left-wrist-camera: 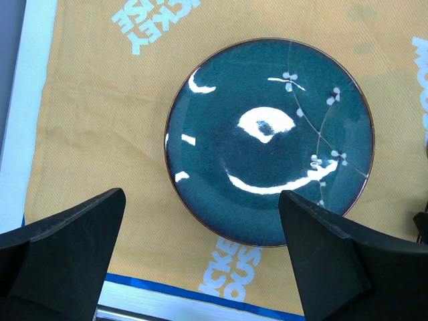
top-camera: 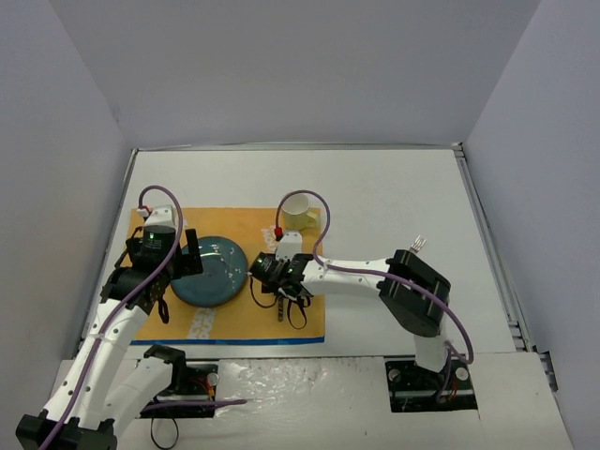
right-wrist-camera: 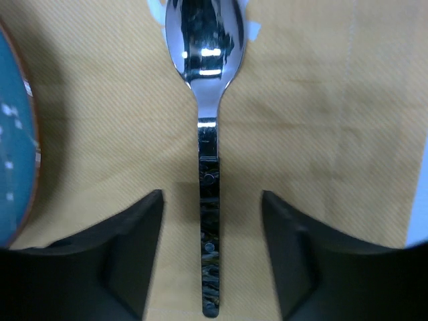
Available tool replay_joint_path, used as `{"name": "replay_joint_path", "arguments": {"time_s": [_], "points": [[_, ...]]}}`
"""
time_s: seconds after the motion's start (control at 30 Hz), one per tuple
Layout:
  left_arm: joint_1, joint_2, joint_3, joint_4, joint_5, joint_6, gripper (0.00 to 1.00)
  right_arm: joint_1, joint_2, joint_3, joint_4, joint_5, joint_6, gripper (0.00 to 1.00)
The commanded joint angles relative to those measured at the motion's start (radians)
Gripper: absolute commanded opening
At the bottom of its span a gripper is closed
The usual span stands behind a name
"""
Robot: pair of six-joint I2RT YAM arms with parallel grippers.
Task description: Set the dinner table for one person
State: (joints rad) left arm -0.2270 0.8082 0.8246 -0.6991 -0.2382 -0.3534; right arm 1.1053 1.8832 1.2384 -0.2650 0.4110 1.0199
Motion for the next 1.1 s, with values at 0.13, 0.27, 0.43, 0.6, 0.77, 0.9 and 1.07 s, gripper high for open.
{"name": "replay_joint_path", "arguments": {"time_s": [0.13,0.27,0.43,0.6,0.77,0.9,1.07], "points": [[-0.014,-0.01,0.033,0.032,-0.013,-0.009,0.97,-0.187,-0.333,-0.138,-0.071,0.126,-0.049,0.7],[-0.02,-0.01,0.03,0.035,0.0,-0.006,0.97,-0.371,-0.493,-0.228,-0.073,0.103,-0.15,0.74],[-0.026,0.01,0.033,0.043,0.02,0.0,0.97,-0.729,-0.664,-0.303,-0.043,-0.007,-0.388,0.77],[-0.026,0.028,0.033,0.054,0.044,0.01,0.97,-1.04,-0.706,-0.362,0.065,-0.236,-0.564,0.77],[-0.026,0.041,0.03,0.062,0.074,0.025,0.97,-1.291,-0.617,-0.423,0.232,-0.522,-0.633,0.75],[-0.026,0.045,0.031,0.069,0.087,0.036,0.97,-1.358,-0.518,-0.477,0.412,-0.656,-0.637,0.68],[-0.026,0.054,0.033,0.075,0.097,0.043,0.97,-1.372,-0.382,-0.459,0.473,-0.764,-0.703,0.68]]}}
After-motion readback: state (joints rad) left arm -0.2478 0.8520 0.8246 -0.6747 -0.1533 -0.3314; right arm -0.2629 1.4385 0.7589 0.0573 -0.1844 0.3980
